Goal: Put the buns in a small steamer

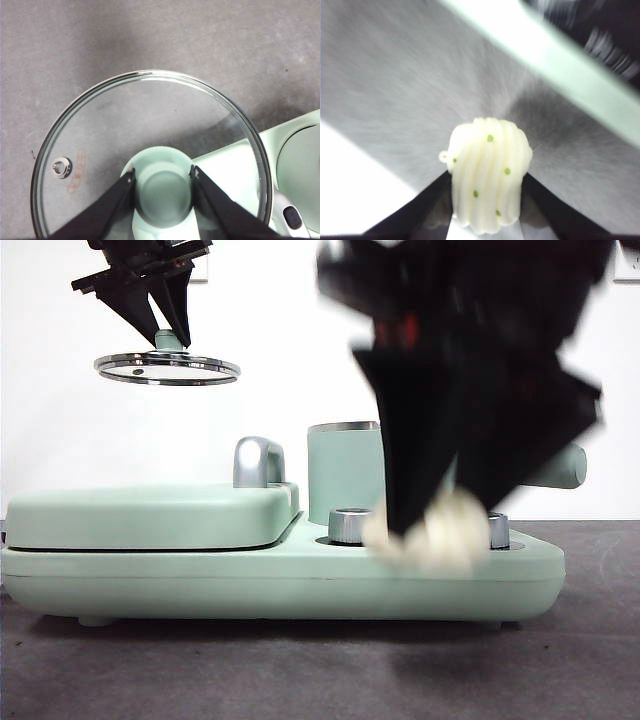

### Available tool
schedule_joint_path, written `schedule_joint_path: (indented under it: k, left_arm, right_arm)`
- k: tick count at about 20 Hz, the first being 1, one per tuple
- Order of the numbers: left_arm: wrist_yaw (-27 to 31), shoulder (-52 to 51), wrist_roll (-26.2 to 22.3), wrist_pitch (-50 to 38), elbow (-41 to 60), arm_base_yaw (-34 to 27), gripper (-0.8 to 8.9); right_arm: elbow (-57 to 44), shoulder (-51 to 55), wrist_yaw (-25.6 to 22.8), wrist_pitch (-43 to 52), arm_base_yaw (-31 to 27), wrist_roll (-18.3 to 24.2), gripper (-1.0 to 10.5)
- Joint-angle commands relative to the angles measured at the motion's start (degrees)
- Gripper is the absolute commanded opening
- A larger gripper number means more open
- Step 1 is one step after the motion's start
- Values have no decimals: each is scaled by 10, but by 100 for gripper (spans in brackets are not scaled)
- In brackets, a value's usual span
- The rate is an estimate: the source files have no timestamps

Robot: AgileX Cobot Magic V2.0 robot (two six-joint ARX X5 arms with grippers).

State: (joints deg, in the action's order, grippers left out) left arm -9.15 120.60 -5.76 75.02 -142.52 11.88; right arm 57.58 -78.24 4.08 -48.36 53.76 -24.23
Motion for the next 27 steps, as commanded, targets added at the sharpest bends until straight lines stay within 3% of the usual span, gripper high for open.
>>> schedule_joint_path:
  k: [1,6,10,15,27]
  left_arm:
    - [-3,-4,5,-9,-23,2,87]
    - [-3,-4,5,-9,-23,2,87]
    - [-3,-4,4,-9,-23,2,87]
    - [-3,-4,4,-9,-23,2,87]
    - [-3,-3,5,-12,-23,2,87]
  right_arm:
    - [85,-9,-8,-71,-25,21,167]
    - [269,-79,-12,-161,-135,125,167]
    - [414,-187,-19,-195,-198,183,167]
    - [515,-298,-43,-209,-229,209,168]
    - [519,-377,-41,-220,-246,232,169]
